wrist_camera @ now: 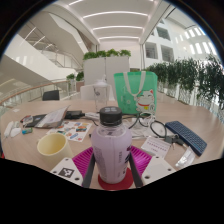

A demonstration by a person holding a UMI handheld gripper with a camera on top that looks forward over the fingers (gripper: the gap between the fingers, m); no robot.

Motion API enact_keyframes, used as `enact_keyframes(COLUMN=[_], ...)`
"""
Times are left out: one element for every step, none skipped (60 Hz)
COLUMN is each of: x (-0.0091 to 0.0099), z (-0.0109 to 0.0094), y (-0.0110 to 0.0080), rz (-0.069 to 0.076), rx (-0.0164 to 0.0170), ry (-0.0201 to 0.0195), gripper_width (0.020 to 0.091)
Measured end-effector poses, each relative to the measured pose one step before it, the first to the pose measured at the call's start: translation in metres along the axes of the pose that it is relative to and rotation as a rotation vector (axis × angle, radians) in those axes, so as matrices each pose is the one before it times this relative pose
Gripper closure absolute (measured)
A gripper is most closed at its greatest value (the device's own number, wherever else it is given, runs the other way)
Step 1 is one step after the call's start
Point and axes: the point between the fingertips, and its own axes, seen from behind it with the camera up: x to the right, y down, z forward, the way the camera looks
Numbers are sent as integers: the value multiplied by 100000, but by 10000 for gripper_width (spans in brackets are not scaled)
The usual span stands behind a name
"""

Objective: Pour water

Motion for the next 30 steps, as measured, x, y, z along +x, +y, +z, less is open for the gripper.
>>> enact_keyframes(x=[42,56,-6,-80,49,-170,-89,-136,-49,-231,-197,-142,-142,-127,-122,-89,-124,-153,-211,-257,-392,-314,-428,-360,-335,-340,-304,-287,-302,-324], z=[-388,-293,-388,-472,-196,-561,-614,-657,-614,-684,-731,-766,-771,-713,-789,-826,-839,-854,-902,-937,-1036,-1051,-1079,-1041,-1034,-1004,-978,-930,-1230,-885], y=[207,103,-90,-216,-136,-177,-74,47,171,72,41,11,-14,-150,-13,23,45,39,45,-13,-327,59,-243,-210,-227,-231,-208,-259,-351,-45], rz=[11,44,-104,-206,-271,-465,-375,-352,-389,-331,-260,-178,-85,-112,-96,-14,-42,-42,9,44,2,117,35,20,40,144,104,21,-39,-259], rx=[-2312,-1587,-665,173,22,355,-6,-532,-795,-702,-515,-287,-132,-217,-84,-152,-272,-447,-453,-284,-514,425,292,553,594,606,519,221,158,309], ry=[535,236,200,71,-139,-173,120,77,34,-176,26,243,333,407,533,465,548,546,457,384,321,255,161,269,484,686,841,959,1013,971], gripper_width=[474,436,390,346,304,266,250,254,264,270,272,270,270,270,269,269,267,268,267,267,267,267,267,267,265,265,265,267,265,266])
